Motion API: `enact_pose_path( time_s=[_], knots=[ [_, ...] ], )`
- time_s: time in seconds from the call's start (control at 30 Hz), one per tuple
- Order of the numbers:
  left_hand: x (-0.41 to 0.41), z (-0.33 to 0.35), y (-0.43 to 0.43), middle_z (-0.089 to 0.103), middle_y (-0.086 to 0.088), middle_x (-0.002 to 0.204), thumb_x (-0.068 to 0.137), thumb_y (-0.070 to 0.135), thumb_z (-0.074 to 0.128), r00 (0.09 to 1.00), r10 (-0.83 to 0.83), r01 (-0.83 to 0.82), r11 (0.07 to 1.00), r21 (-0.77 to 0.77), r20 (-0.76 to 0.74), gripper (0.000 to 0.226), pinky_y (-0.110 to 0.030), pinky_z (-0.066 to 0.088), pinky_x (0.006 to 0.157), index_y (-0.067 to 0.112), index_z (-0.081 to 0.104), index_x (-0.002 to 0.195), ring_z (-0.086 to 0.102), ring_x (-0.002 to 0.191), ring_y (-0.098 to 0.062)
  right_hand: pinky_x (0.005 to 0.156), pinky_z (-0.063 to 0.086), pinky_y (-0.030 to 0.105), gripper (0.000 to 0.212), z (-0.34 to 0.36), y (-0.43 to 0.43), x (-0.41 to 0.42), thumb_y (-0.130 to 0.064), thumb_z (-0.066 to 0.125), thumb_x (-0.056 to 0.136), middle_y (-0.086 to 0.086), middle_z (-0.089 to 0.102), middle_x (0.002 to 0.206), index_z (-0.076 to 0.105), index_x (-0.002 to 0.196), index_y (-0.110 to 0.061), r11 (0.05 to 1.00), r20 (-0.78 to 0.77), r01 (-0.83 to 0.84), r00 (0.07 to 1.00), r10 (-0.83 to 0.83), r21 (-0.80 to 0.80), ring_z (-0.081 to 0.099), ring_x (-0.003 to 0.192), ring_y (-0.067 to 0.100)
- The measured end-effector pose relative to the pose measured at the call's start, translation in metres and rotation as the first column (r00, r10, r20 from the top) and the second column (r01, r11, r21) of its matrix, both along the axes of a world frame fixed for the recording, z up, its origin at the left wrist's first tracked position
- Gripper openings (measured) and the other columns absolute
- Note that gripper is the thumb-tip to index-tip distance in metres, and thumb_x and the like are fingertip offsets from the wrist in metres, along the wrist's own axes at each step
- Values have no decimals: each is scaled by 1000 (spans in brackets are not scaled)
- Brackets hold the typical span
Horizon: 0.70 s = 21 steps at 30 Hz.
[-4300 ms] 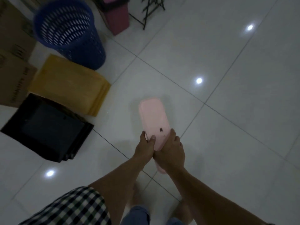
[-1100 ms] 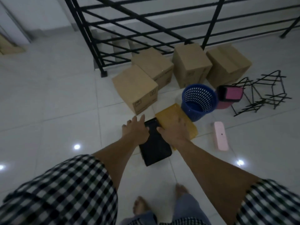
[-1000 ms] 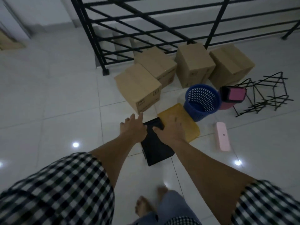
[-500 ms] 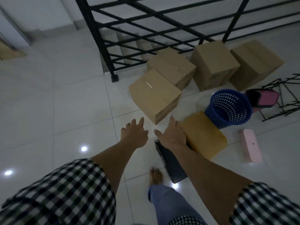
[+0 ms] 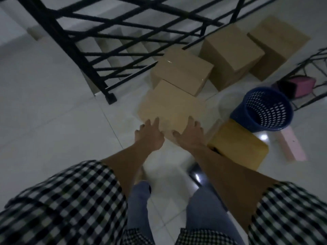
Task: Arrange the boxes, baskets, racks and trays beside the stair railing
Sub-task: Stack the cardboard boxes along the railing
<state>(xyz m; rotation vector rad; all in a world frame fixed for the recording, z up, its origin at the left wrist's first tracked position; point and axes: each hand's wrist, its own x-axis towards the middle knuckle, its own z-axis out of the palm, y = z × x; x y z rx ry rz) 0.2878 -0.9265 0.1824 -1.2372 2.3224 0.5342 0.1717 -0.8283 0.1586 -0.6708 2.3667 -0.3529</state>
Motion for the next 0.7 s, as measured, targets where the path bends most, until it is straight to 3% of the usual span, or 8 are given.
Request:
enact_pose_path(
  time_s=[0.17, 0.33, 0.57, 0.7],
  knots=[
    [-7, -67, -75, 9, -8, 162, 101, 48, 35, 999, -48, 47, 998, 28, 7, 68, -48, 29, 110, 28, 1, 156, 23, 143, -33, 105, 41, 52, 92, -56, -68, -20, -59, 60, 87, 12, 29, 152, 13, 155, -18, 996, -33, 84, 996, -83, 35, 35, 136, 36],
    [-27, -168, -122, 4, -9, 162, 99, 50, 35, 998, -61, 59, 997, -53, -31, 71, -48, 28, 111, 26, -1, 156, 15, 146, -33, 105, 38, 51, 86, -132, -115, -67, -57, 57, 89, 13, 27, 152, 15, 154, -19, 989, -89, 141, 987, -137, 41, 33, 136, 38],
    [-87, -303, -133, -1, -9, 163, 96, 53, 38, 975, -156, 127, 975, -182, -155, 72, -53, 8, 118, 29, 6, 155, 1, 148, -33, 104, 34, 56, 79, -249, -132, -124, -60, 55, 88, 12, 21, 154, 23, 150, -23, 961, -190, 271, 947, -259, 43, 29, 136, 40],
    [-110, -360, -131, 6, -13, 162, 96, 51, 36, 934, -211, 139, 957, -253, -289, 67, -57, -3, 116, 25, 16, 155, 2, 147, -35, 104, 33, 58, 72, -300, -131, -146, -59, 57, 88, 12, 20, 153, 31, 145, -23, 933, -240, 360, 903, -355, -24, 30, 134, 40]
  ],
)
